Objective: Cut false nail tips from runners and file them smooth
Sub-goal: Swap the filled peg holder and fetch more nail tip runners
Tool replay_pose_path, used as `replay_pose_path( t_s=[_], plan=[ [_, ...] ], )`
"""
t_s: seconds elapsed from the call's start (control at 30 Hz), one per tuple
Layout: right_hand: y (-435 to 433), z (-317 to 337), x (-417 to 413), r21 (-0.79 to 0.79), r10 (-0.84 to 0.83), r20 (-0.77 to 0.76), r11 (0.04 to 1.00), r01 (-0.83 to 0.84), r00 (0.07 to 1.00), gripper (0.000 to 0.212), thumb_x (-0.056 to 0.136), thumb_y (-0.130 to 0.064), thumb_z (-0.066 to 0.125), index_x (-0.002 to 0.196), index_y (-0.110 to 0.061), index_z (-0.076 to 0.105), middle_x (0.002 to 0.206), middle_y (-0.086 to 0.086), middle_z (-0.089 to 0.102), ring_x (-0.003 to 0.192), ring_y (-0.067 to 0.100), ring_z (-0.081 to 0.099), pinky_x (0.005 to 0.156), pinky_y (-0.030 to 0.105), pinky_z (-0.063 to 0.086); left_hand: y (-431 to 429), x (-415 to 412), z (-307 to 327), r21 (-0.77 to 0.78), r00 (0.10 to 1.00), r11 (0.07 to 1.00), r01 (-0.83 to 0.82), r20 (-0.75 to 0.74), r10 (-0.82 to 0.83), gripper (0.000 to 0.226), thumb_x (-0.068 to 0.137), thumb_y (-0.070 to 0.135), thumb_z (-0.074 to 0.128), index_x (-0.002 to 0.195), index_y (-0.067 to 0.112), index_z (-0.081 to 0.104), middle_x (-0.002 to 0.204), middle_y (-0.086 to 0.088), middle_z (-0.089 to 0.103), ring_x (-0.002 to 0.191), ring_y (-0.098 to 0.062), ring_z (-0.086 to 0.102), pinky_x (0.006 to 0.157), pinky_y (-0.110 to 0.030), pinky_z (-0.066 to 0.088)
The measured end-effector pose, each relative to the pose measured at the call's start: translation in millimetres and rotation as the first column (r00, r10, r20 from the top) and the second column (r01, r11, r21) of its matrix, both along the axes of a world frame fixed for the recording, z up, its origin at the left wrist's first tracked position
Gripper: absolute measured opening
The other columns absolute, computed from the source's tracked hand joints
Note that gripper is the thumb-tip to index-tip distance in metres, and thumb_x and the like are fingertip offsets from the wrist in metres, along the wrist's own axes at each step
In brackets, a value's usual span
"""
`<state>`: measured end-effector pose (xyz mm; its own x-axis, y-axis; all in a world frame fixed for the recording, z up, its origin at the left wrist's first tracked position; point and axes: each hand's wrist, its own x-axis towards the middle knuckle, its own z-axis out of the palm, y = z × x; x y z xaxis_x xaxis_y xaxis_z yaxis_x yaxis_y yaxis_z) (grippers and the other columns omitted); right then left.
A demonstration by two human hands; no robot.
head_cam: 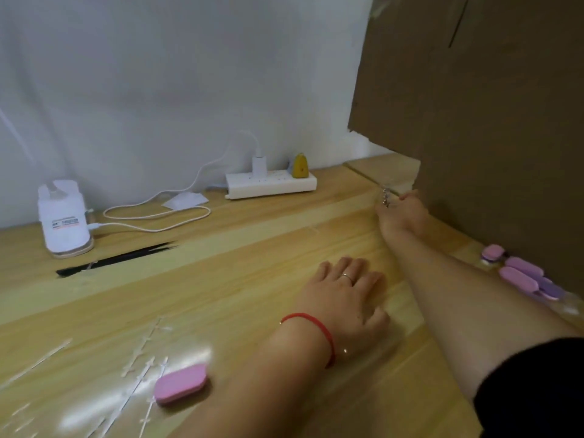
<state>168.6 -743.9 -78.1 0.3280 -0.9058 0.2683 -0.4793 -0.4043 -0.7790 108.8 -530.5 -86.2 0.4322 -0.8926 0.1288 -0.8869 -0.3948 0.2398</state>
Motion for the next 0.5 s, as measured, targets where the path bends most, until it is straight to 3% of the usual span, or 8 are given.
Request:
replay_pose_path(
  t_s=[0.13,0.37,0.5],
  plan=[
    [-21,5,15,0.017,-0.051,-0.041,0.999,0.052,0.998,0.051,0.078,-0.023,0.079,0.118,-0.004,0.053,0.119,0.019,0.063,0.109,0.034,0.062,0.081,0.039,0.051,-21,15,3,-0.01,1.0,1.0,0.025,0.01,-0.025,0.058,0.099,0.041,0.031,0.151,0.022,0.017,0.16,-0.003,0.012,0.147,-0.016,0.004,0.119,-0.035,0.0],
    [-45,6,31,-0.135,-0.027,-0.194,0.991,0.0,0.981,0.037,0.086,-0.018,0.07,0.117,-0.006,0.053,0.118,0.019,0.062,0.109,0.036,0.061,0.081,0.039,0.051,-36,23,1,-0.055,0.999,0.998,0.005,-0.034,-0.007,0.057,0.097,0.043,0.033,0.149,0.025,0.021,0.158,0.003,0.016,0.146,-0.013,0.006,0.118,-0.036,-0.002],
    [-47,7,37,-0.16,-0.05,-0.209,0.987,0.016,0.977,0.052,0.083,-0.023,0.075,0.121,-0.004,0.046,0.122,0.022,0.059,0.111,0.039,0.06,0.083,0.043,0.05,-36,21,2,-0.066,0.999,0.998,0.001,-0.045,-0.004,0.057,0.096,0.044,0.033,0.149,0.026,0.022,0.158,0.003,0.017,0.146,-0.012,0.005,0.118,-0.037,-0.003]
  ],
)
